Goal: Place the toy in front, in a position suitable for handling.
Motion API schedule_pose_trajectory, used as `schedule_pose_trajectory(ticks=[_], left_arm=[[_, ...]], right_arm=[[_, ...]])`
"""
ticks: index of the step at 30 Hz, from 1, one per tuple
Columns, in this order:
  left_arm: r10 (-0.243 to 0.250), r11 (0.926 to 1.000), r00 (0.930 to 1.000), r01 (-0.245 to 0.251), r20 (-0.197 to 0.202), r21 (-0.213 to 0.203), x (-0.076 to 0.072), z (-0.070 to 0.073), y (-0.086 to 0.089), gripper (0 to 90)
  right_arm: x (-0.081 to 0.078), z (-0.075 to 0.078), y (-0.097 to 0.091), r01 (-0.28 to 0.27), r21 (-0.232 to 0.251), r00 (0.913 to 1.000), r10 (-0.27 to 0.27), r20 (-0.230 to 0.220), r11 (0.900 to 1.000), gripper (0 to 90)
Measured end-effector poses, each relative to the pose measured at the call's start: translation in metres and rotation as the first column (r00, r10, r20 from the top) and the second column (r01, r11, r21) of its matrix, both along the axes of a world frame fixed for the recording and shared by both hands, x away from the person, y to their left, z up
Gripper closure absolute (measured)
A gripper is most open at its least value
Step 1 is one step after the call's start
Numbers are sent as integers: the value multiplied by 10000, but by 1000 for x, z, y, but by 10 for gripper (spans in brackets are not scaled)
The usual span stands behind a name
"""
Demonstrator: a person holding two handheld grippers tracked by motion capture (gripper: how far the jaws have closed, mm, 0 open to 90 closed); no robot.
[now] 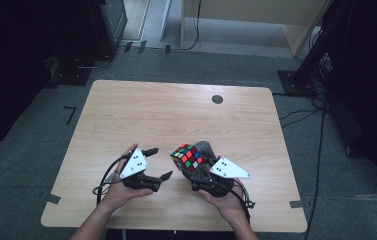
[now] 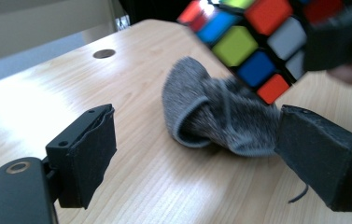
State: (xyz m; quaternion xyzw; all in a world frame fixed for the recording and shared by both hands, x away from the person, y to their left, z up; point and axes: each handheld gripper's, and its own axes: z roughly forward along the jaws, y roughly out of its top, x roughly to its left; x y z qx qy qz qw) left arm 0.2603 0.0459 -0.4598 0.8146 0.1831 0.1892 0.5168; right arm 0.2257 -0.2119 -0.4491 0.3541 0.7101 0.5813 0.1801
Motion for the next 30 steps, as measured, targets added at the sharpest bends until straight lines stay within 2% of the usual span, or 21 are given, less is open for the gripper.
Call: schedule_pose_trajectory(ticks=[3,9,11,13,17,19,20,23,25,27,30], left_arm=[[-189,9997,9993,184,311,166,-5,-1,-6,122],[-397,9984,9937,354,1048,431,-12,-2,-10,128],[-374,9980,9898,301,1376,550,-14,-3,-12,131],[-383,9977,9876,292,1521,615,-14,-3,-13,133],[-479,9940,9806,280,1900,1060,-18,-7,-17,152],[-451,9922,9774,197,2066,1232,-19,-8,-18,247],[-492,9917,9774,233,2054,1266,-19,-8,-18,277],[-585,9914,9771,329,2045,1264,-20,-8,-16,332],[-663,9919,9797,442,1892,1188,-19,-7,-15,336],[-554,9928,9831,356,1746,1142,-16,-7,-13,337],[-281,9951,9895,142,1415,980,-11,-8,-7,337]], right_arm=[[0,0,5,-162,122,9974,170,-702,9998,342],[1,0,12,-487,1027,9858,643,-1548,9935,342],[1,0,12,-493,1213,9790,720,-1905,9914,342],[2,-2,13,-428,1321,9720,718,-2237,9903,342],[4,-5,15,-371,1484,9598,766,-2701,9882,342],[5,-6,17,-378,1456,9511,803,-2983,9886,342],[5,-7,18,-429,1425,9496,847,-3019,9889,342],[6,-8,18,-340,1454,9487,777,-3064,9888,335],[6,-8,18,-447,1382,9549,829,-2852,9894,286],[6,-5,14,-421,1079,9655,682,-2513,9933,227],[7,2,2,-245,1357,9755,534,-2135,9904,218]])
